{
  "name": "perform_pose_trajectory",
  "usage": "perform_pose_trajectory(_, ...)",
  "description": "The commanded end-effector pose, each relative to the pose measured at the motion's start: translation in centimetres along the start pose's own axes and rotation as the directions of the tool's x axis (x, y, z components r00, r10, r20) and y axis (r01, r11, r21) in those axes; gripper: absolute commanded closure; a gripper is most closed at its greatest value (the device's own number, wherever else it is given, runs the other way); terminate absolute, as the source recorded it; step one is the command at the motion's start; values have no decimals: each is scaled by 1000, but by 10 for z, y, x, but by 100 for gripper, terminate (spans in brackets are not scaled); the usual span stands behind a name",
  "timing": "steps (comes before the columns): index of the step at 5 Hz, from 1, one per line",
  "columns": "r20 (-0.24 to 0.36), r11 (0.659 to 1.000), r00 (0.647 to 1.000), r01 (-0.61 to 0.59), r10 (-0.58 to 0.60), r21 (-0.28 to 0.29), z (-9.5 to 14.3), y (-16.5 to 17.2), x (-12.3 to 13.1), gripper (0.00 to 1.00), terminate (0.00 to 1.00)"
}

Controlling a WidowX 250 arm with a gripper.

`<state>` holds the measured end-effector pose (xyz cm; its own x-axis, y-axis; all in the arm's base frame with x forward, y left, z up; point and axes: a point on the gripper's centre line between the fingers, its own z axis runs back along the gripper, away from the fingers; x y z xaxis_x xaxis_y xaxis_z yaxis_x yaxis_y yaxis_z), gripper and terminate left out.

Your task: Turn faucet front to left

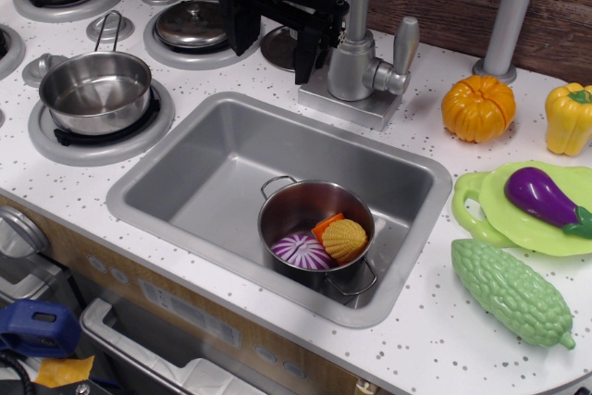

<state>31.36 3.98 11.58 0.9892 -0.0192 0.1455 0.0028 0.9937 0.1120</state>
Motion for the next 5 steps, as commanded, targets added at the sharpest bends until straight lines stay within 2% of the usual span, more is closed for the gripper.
perform_pose_trajectory(1, 0, 1000, 1000, 0, 0, 0, 0, 0, 0, 0, 0)
perform_pose_trajectory(3, 156, 998, 988, 1, -10, 57, 6, 10, 24, 0, 0)
perform_pose_trajectory(4, 265, 996, 964, -26, 3, 84, 12, 12, 37, 0, 0)
perform_pose_trajectory(5, 284, 992, 959, -35, -2, 124, 12, 14, 46, 0, 0)
